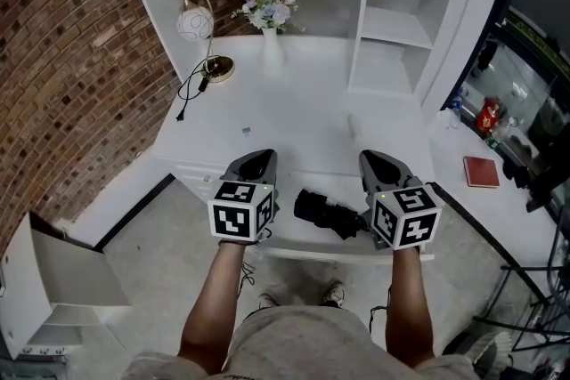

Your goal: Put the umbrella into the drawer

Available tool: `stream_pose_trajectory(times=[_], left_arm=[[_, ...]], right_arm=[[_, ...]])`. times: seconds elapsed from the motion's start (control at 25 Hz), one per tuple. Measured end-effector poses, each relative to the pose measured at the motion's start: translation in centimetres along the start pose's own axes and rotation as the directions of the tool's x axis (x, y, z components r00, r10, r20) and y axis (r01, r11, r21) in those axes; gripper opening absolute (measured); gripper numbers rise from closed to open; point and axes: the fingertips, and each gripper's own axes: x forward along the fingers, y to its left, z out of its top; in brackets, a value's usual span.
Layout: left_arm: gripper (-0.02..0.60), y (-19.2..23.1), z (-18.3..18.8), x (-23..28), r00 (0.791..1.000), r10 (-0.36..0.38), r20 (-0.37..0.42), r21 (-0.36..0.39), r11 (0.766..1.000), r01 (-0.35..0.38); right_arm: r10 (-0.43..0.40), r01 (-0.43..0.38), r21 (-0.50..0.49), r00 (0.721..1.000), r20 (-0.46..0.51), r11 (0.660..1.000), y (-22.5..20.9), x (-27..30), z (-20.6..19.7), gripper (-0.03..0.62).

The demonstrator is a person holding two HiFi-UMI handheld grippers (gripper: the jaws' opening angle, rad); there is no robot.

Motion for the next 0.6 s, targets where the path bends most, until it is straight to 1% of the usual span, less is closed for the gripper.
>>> stream_pose_trajectory(times=[0.6], left_arm=[[-0.003,0.31,0.24,-0.02,1.0,0.003,0.008,-0.009,1.0,-0.003]], right_arm=[[0.002,-0.002,-0.002,1.0,-0.005,1.0,-0.16,0.08,0.06,0.005]])
